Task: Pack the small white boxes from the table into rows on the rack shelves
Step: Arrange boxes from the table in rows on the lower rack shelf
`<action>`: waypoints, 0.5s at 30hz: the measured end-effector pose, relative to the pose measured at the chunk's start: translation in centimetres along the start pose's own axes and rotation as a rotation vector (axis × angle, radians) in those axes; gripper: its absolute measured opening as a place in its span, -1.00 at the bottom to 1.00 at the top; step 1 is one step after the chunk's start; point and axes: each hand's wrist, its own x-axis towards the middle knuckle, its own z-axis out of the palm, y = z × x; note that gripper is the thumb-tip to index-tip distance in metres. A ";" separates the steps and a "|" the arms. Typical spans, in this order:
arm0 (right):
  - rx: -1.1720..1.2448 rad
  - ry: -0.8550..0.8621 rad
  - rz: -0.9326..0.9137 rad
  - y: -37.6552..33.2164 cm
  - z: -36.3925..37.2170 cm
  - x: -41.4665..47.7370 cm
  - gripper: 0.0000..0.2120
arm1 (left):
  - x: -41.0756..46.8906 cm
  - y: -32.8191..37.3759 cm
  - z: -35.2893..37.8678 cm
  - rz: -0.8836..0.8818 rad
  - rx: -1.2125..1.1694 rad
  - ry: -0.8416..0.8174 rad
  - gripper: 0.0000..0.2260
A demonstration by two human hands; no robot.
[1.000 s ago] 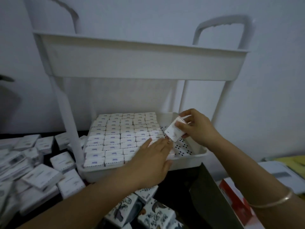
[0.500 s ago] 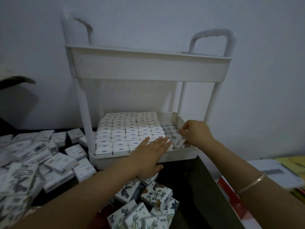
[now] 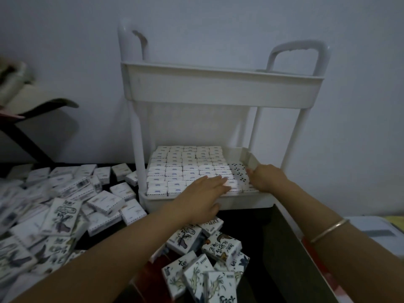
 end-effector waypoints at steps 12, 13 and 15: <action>0.298 0.494 -0.263 -2.2 0.3 -4.7 -0.79 | -12.0 0.9 -3.0 -0.124 -0.237 0.309 -0.74; 0.382 0.487 -0.337 -4.1 0.2 -6.1 -0.82 | -13.3 0.5 -3.3 -0.168 -0.250 0.327 -0.77; 0.445 0.430 -0.491 -8.1 0.6 -8.9 -0.85 | -15.9 -0.8 -3.8 -0.274 -0.249 0.366 -0.80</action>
